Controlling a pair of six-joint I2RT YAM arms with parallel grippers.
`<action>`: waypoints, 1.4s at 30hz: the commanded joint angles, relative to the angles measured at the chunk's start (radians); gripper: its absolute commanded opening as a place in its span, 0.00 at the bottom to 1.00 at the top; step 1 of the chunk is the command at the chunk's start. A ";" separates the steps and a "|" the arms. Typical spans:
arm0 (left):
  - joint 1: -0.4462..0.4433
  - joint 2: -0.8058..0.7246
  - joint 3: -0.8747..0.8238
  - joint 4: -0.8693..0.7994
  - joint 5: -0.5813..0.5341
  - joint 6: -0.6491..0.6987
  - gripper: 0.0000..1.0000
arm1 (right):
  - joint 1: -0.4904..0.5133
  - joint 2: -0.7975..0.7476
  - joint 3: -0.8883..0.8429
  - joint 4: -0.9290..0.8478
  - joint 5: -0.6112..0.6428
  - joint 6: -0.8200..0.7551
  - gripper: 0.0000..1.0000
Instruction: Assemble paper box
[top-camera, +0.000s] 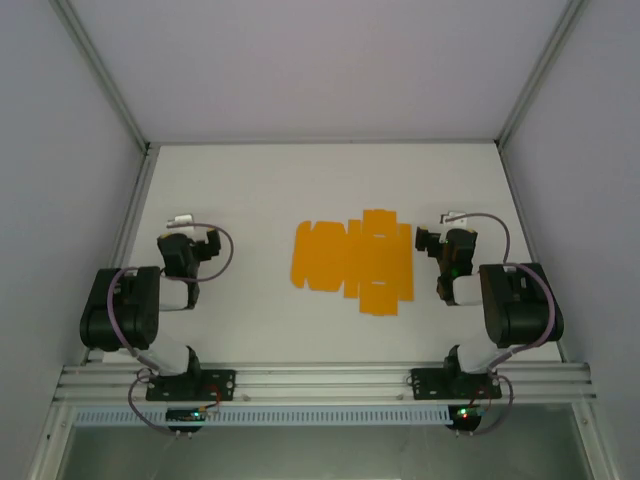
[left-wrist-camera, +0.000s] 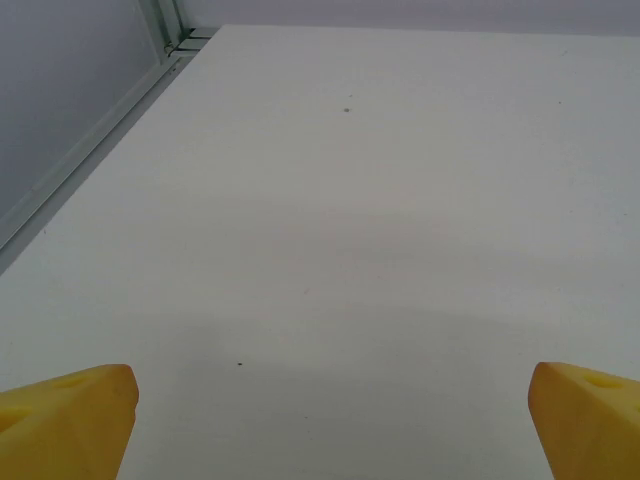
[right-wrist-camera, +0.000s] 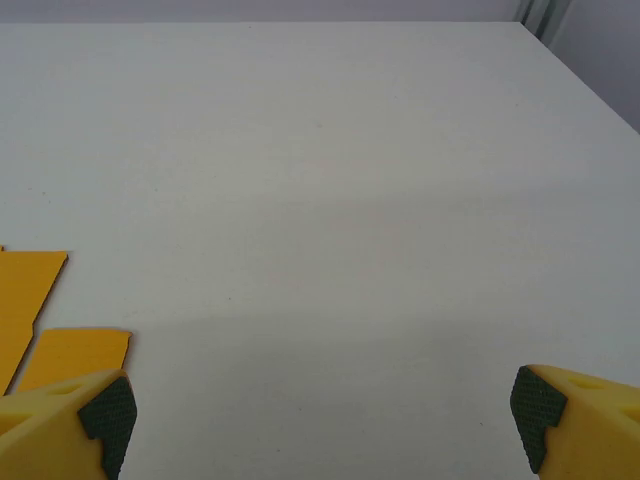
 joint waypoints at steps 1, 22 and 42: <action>-0.006 -0.010 0.022 0.022 0.008 0.008 0.99 | 0.003 -0.005 0.016 0.004 -0.009 0.008 0.99; -0.004 -0.068 0.084 -0.126 0.012 0.007 1.00 | 0.030 -0.115 0.117 -0.266 0.017 -0.015 0.99; -0.187 -0.261 0.386 -1.022 0.521 -0.412 1.00 | 0.263 -0.048 0.557 -1.413 -0.137 0.527 0.82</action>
